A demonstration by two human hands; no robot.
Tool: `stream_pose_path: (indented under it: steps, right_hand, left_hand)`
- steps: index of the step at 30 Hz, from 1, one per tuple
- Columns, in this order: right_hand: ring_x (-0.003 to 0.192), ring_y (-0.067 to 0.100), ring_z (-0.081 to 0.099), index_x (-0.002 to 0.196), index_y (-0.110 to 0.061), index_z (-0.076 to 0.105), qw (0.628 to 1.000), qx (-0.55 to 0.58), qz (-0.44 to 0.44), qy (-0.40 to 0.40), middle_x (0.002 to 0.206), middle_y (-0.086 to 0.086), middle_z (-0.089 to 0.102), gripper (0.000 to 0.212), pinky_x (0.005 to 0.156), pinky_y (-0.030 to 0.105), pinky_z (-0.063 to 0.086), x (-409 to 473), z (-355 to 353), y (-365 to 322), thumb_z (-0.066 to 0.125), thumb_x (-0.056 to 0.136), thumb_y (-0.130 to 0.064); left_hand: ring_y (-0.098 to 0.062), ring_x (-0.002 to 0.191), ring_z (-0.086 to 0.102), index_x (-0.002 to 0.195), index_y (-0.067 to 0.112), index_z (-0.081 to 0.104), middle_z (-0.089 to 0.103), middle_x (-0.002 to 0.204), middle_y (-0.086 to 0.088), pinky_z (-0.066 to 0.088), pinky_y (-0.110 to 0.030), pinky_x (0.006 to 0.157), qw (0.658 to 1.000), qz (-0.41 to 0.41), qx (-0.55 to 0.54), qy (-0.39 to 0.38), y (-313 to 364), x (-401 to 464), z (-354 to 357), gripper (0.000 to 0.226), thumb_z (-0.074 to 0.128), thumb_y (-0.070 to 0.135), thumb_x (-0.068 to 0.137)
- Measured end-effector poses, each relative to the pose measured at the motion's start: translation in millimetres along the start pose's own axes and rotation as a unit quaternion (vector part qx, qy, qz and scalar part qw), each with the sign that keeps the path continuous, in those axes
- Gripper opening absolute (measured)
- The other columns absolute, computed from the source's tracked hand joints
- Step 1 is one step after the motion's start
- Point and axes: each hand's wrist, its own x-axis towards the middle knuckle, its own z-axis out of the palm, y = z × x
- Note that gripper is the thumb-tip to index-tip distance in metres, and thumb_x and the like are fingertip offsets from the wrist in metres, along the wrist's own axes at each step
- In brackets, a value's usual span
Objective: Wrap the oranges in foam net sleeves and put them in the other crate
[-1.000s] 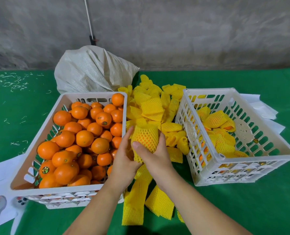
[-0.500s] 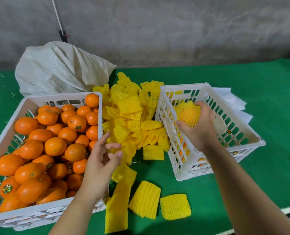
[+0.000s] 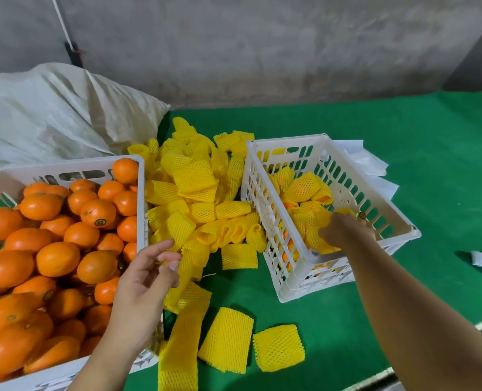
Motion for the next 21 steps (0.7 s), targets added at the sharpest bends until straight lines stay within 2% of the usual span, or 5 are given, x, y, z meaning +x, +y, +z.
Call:
stream_pose_path:
  steps: [6,9,12,17,21]
  right_hand:
    - [0.149,0.035,0.032,0.155,-0.028,0.037,0.968,0.159,-0.116,0.158,0.169,0.005,0.021,0.057,0.115,0.054,0.038,-9.3,6.9,-6.0,0.050,0.100,-0.037]
    - [0.144,0.034,0.042,0.152,-0.024,0.044,0.940,0.237,-0.140,0.200,0.167,0.004,0.028,0.053,0.109,0.051,0.045,-27.0,17.6,-16.9,0.051,0.102,-0.041]
    - [0.143,0.032,0.044,0.146,-0.024,0.052,0.909,0.275,-0.193,0.246,0.163,0.005,0.036,0.049,0.107,0.053,0.046,-61.9,34.0,-35.2,0.048,0.102,-0.044]
    - [0.155,0.029,0.022,0.146,-0.027,0.048,0.856,0.166,-0.366,0.324,0.168,0.003,0.023,0.054,0.115,0.054,0.026,-128.6,96.5,-56.5,0.052,0.094,-0.043]
    - [0.156,0.033,-0.013,0.161,-0.044,-0.002,0.912,0.042,-0.406,0.038,0.168,-0.004,-0.028,0.107,0.120,0.065,0.016,-155.6,181.5,-37.4,0.068,0.082,-0.063]
  left_hand:
    - [-0.014,0.076,0.069,0.117,0.038,0.074,0.075,0.105,-0.003,0.059,-0.022,0.068,0.999,0.009,0.007,0.049,1.9,3.5,7.1,0.019,0.068,0.037,0.099]
    - [-0.014,0.076,0.068,0.115,0.044,0.068,0.073,0.103,0.010,0.056,-0.026,0.063,0.985,0.046,0.167,0.019,-0.1,-1.5,18.0,0.016,0.064,0.050,0.100]
    - [0.002,0.099,0.063,0.123,0.040,0.064,0.063,0.116,0.025,0.049,-0.016,0.079,0.898,0.158,0.396,-0.108,-16.8,-18.0,41.9,0.020,0.058,0.039,0.104]
    - [-0.026,0.152,0.029,0.166,0.036,0.021,0.024,0.169,0.002,0.025,-0.039,0.124,0.712,0.039,0.574,-0.402,-83.3,-51.4,65.3,0.092,0.066,0.063,0.091]
    - [-0.042,0.150,0.028,0.166,0.036,0.008,0.007,0.172,-0.010,0.025,-0.052,0.125,0.632,-0.003,0.661,-0.405,-122.4,-65.4,64.4,0.098,0.075,0.038,0.094]
